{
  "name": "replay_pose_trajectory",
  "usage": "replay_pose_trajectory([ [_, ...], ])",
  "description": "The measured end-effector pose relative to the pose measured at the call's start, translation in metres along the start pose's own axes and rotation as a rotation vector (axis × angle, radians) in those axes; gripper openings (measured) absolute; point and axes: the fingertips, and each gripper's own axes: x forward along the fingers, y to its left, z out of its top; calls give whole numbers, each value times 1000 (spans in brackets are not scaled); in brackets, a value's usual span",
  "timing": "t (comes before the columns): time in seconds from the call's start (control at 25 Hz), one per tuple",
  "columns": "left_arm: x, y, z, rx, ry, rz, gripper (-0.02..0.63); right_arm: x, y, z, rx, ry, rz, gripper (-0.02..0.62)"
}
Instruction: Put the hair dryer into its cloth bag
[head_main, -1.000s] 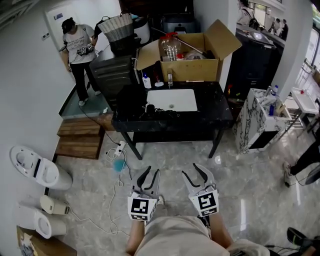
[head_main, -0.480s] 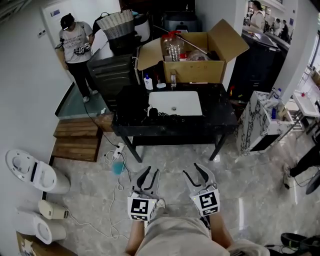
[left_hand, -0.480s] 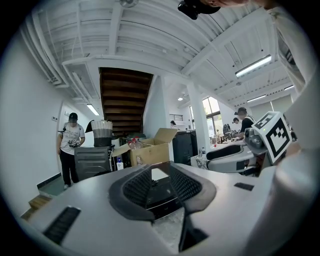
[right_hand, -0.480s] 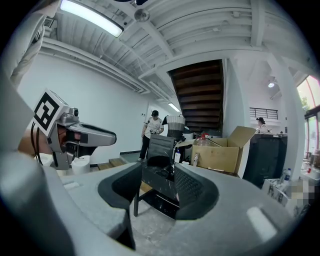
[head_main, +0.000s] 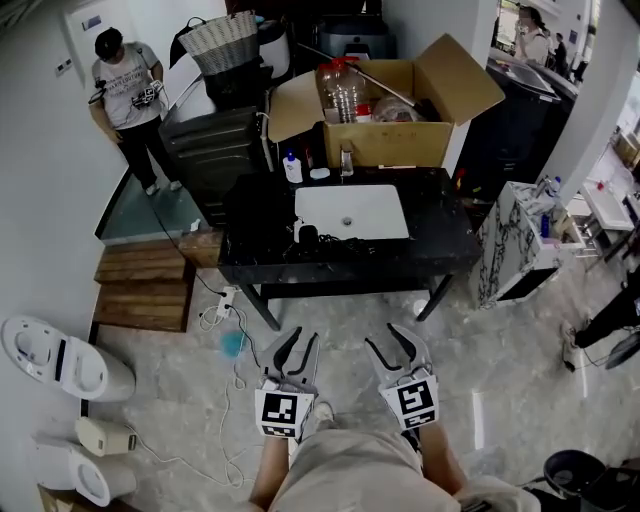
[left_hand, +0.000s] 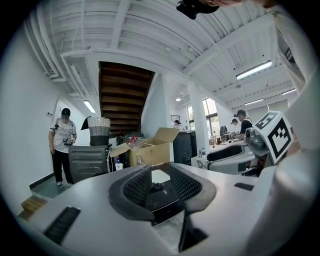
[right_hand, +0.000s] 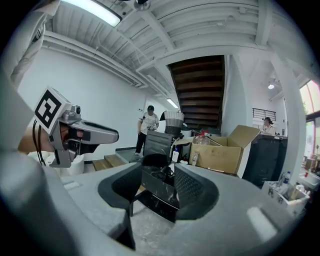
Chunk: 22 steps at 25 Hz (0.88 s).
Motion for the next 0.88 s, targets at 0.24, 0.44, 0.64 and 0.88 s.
replay_pose_trajectory([
  [0.24, 21, 31, 1, 4, 1, -38, 114, 34, 0, 6, 0, 21, -31, 204],
  [0.44, 33, 53, 2, 7, -4, -69, 114, 57, 4, 10, 0, 33, -56, 204],
  [0.64, 37, 71, 1, 2, -5, -93, 114, 73, 12, 14, -17, 42, -71, 204],
  [0.88, 37, 84, -9, -17, 3, -100, 114, 84, 22, 13, 1, 63, -78, 204],
])
